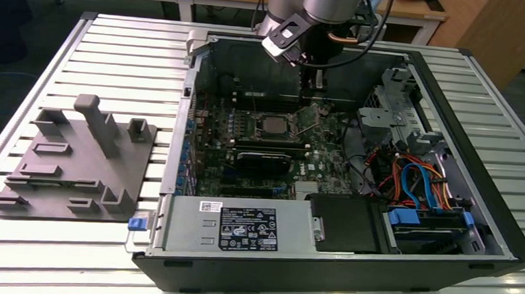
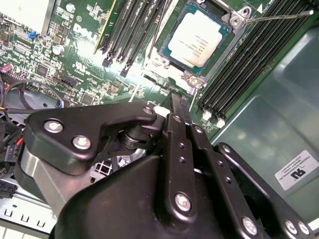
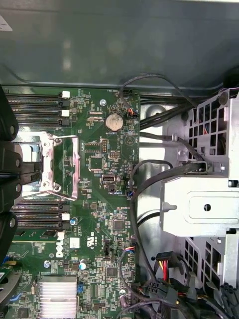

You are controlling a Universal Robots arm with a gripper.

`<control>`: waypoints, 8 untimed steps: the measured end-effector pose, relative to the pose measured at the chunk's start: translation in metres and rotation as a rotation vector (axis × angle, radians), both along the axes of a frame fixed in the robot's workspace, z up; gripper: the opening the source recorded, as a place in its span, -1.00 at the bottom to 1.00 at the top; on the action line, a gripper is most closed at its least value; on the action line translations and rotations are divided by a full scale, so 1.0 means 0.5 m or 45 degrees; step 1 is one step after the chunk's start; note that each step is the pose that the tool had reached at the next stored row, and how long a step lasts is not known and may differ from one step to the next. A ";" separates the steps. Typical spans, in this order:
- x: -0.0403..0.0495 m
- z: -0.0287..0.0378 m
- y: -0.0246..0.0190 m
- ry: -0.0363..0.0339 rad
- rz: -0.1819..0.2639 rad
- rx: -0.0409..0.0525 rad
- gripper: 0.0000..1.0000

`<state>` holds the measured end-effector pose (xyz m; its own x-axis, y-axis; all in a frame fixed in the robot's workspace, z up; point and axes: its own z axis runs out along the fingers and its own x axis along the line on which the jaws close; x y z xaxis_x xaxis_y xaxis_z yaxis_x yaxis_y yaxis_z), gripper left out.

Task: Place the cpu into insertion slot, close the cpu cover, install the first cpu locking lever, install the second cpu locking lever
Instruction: 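Close the cpu cover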

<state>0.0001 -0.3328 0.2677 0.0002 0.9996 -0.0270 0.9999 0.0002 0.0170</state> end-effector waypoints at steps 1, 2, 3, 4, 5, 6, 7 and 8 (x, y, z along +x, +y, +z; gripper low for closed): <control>0.001 0.000 0.0000 0.0000 0.000 0.000 -0.80; 0.001 0.000 0.0000 0.0000 0.000 0.000 -0.80; 0.001 0.000 0.0000 0.0000 0.000 0.000 -0.80; 0.002 0.000 0.0000 0.0000 0.000 0.000 -0.80; 0.002 0.000 0.0000 0.0000 0.000 0.000 -0.80; 0.002 0.000 0.0000 -0.0001 0.000 0.000 -0.80; 0.002 0.000 0.0000 0.0000 0.000 0.000 -0.80; 0.002 0.000 0.0000 0.0000 0.000 0.000 -0.80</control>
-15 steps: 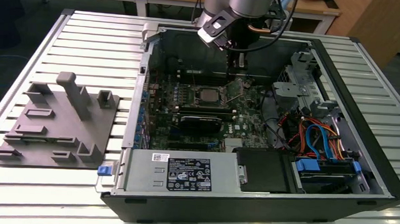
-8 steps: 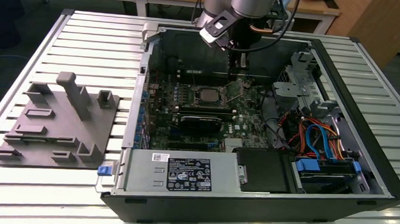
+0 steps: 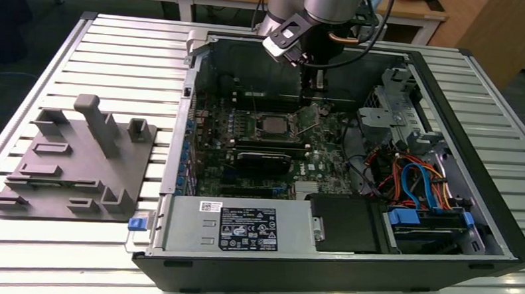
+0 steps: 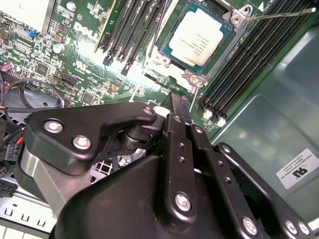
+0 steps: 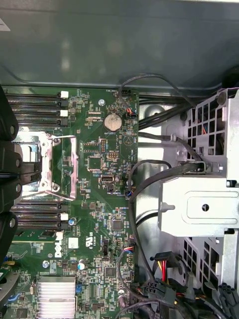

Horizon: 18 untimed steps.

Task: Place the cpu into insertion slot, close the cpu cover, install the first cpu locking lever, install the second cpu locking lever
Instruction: 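Close the cpu cover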

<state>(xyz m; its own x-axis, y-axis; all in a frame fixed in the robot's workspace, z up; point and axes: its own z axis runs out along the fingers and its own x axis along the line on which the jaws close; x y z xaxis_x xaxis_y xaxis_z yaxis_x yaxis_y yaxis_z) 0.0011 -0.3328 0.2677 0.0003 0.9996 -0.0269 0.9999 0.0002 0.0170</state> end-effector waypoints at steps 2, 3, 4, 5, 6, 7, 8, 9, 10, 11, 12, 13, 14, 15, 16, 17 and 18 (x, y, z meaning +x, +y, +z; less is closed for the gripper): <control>0.000 0.000 0.0000 0.0000 0.000 0.000 -0.80; 0.000 0.000 0.0000 0.0000 0.000 0.000 -0.80; 0.001 0.000 0.0000 0.0000 0.000 0.000 -0.80; 0.001 0.000 0.0000 0.0000 0.000 0.000 -0.80; 0.001 0.000 0.0000 0.0000 0.000 0.000 -0.80; 0.001 0.000 0.0000 0.0000 0.000 0.000 -0.80; 0.002 0.000 0.0000 0.0000 0.000 0.000 -0.80; 0.002 0.000 0.0000 0.0000 0.000 0.000 -0.80; 0.002 0.000 0.0000 0.0000 0.000 0.000 -0.80; 0.003 0.000 0.0000 0.0000 0.000 0.000 -0.80; 0.003 0.000 0.0000 0.0000 0.000 0.000 -0.80; 0.004 0.000 0.0000 0.0000 0.000 0.000 -0.80; 0.005 0.000 0.0000 0.0001 0.000 0.000 -0.80; 0.007 0.000 0.0000 0.0000 0.000 0.000 -0.80; 0.008 0.000 0.0000 0.0000 0.000 0.000 -0.80; 0.010 0.000 0.0000 -0.0001 0.000 0.000 -0.80; 0.011 0.000 0.0000 -0.0001 0.000 0.000 -0.80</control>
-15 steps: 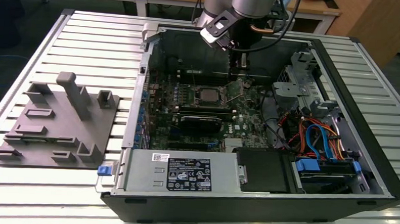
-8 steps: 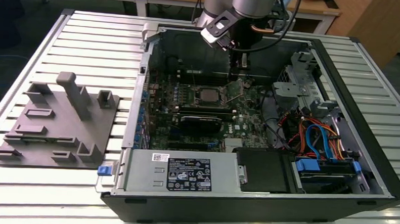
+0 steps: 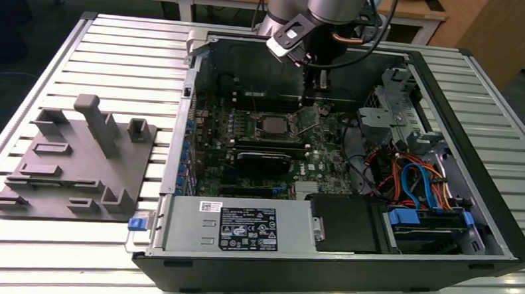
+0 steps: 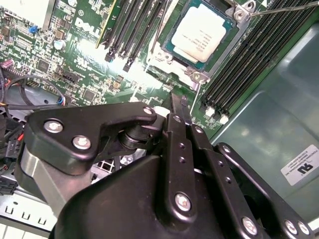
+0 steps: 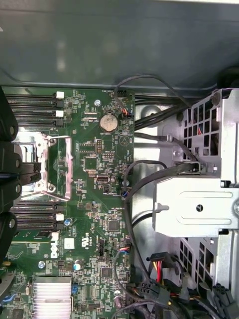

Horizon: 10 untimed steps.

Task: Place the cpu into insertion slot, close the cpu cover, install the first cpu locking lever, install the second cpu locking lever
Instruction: 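Close the cpu cover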

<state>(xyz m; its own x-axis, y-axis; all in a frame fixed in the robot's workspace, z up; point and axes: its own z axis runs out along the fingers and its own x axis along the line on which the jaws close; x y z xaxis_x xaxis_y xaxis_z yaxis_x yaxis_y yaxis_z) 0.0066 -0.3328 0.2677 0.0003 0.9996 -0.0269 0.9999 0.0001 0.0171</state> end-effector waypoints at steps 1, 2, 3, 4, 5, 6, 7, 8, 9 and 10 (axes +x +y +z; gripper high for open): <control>0.001 0.000 0.0000 0.0000 0.000 0.000 -0.80; 0.002 0.000 0.0000 0.0000 0.000 0.000 -0.80; 0.003 0.000 0.0000 0.0000 0.000 0.000 -0.80; 0.003 0.000 0.0000 0.0000 0.000 0.000 -0.80; 0.003 0.000 0.0000 0.0000 0.000 0.000 -0.80; 0.004 0.000 0.0000 0.0000 0.000 0.000 -0.80; 0.005 0.000 0.0000 0.0001 0.000 0.000 -0.80; 0.005 0.000 0.0000 0.0000 0.000 0.000 -0.80; 0.005 0.000 0.0000 0.0001 0.000 0.000 -0.80; 0.005 0.000 0.0000 0.0000 0.000 0.000 -0.80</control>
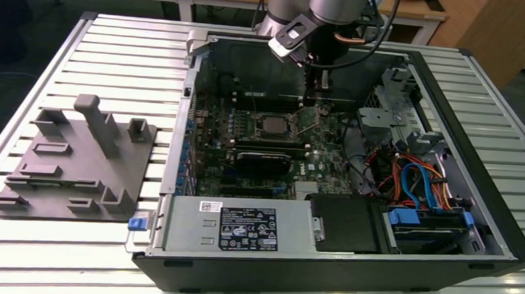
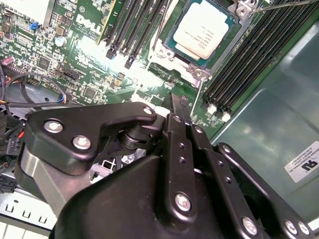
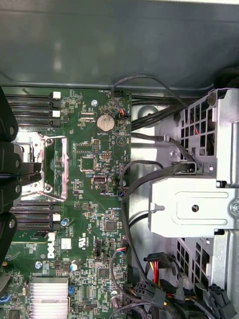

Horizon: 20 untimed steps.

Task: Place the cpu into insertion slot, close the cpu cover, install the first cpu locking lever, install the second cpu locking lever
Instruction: 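Close the cpu cover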

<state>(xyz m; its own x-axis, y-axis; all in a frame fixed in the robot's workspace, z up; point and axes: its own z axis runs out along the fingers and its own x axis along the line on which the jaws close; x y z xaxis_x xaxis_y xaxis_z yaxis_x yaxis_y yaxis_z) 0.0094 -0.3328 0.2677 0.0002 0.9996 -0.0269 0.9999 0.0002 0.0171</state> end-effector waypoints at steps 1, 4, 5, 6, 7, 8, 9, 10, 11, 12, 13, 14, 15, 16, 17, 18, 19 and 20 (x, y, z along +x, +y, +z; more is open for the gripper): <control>0.001 0.000 0.0000 0.0001 0.000 0.000 -0.80; 0.004 0.000 0.0000 0.0001 0.000 0.000 -0.80; 0.005 0.000 0.0000 0.0001 0.000 0.000 -0.80; 0.007 0.000 0.0000 0.0000 0.000 0.000 -0.80; 0.009 0.000 0.0000 0.0000 0.000 0.000 -0.80; 0.011 0.000 0.0000 0.0000 0.000 0.000 -0.80; 0.013 0.000 0.0000 0.0000 0.000 0.000 -0.80; 0.015 0.000 0.0000 0.0000 0.000 0.000 -0.80; 0.016 0.000 0.0000 0.0000 0.000 0.000 -0.80; 0.019 0.000 0.0000 0.0000 0.000 0.000 -0.80; 0.021 0.000 0.0000 0.0000 0.000 0.000 -0.80; 0.022 0.000 0.0000 0.0000 0.000 0.000 -0.80; 0.024 0.000 0.0000 0.0000 0.000 0.000 -0.80; 0.026 0.000 0.0000 0.0000 0.000 0.000 -0.80; 0.028 0.000 0.0000 0.0000 0.000 0.000 -0.80; 0.029 0.000 0.0000 0.0000 0.000 0.000 -0.80; 0.031 0.000 0.0000 0.0000 0.000 0.000 -0.80; 0.033 0.000 0.0001 0.0000 0.000 0.000 -0.80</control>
<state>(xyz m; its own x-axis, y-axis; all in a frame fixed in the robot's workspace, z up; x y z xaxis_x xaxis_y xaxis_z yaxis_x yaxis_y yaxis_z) 0.0256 -0.3328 0.2677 0.0002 0.9996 -0.0269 0.9999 0.0002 0.0171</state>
